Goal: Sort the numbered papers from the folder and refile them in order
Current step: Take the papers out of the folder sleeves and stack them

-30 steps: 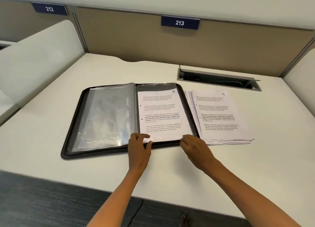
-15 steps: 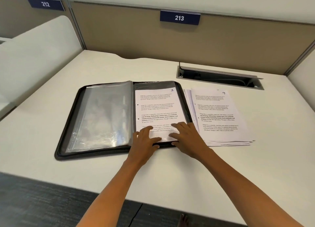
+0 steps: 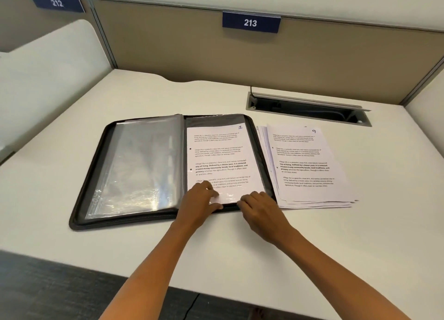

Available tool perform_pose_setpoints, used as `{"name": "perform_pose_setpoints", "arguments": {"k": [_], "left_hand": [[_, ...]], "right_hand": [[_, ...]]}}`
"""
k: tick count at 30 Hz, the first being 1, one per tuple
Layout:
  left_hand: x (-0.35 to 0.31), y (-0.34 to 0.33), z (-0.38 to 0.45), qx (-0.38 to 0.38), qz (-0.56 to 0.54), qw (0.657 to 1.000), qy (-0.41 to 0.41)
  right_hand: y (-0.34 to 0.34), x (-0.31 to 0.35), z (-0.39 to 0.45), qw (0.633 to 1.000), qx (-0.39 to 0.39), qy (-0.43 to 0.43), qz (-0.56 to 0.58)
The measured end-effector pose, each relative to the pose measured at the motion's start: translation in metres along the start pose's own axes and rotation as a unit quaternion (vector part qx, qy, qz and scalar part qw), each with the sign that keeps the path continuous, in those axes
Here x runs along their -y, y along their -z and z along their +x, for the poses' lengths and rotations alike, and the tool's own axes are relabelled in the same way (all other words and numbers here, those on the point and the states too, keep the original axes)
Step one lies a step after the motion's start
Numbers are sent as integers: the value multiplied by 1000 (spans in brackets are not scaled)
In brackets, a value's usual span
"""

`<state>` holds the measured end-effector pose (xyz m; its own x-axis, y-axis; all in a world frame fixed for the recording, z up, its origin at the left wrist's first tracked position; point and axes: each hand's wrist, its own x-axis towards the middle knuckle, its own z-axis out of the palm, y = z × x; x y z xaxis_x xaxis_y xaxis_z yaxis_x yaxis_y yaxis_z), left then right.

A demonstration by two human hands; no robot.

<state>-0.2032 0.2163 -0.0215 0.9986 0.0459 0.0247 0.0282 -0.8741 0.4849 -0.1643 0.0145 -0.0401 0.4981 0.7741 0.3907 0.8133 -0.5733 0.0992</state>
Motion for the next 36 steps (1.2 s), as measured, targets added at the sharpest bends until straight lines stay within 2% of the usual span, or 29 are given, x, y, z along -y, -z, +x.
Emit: {"name": "perform_pose_setpoints", "arguments": {"k": [3, 7, 10, 14, 16, 19, 21, 23, 27, 30, 32, 36], "left_hand": [[-1, 0, 4, -56, -132, 986, 86], [7, -8, 5, -31, -109, 990, 79], [7, -9, 9, -29, -132, 986, 101], [4, -9, 11, -72, -129, 983, 109], [3, -9, 10, -107, -163, 974, 116], [-1, -4, 9, -150, -185, 964, 118], [-3, 0, 10, -177, -198, 956, 125], [-2, 3, 9, -192, -215, 949, 131], [-1, 7, 7, -194, -227, 945, 136], [-2, 9, 5, -196, -233, 943, 138], [-1, 9, 4, -191, -237, 942, 139], [-1, 9, 3, -186, -244, 941, 142]], "right_hand": [[1, -6, 5, 997, -18, -61, 48], [11, -6, 9, 991, -24, -90, 94], [14, -6, 9, 988, -22, -96, 115], [13, -6, 12, 988, -29, -87, 125], [11, -5, 13, 993, -26, -59, 103], [8, 1, 11, 997, 4, 61, 55], [6, 6, 12, 987, 52, 153, -15], [2, 8, 16, 974, 73, 189, -102], [-1, 9, 27, 954, 142, 96, -248], [1, 4, 37, 941, 156, 51, -295], [5, 1, 44, 943, 147, 52, -294], [12, -3, 49, 967, 112, 48, -222]]}}
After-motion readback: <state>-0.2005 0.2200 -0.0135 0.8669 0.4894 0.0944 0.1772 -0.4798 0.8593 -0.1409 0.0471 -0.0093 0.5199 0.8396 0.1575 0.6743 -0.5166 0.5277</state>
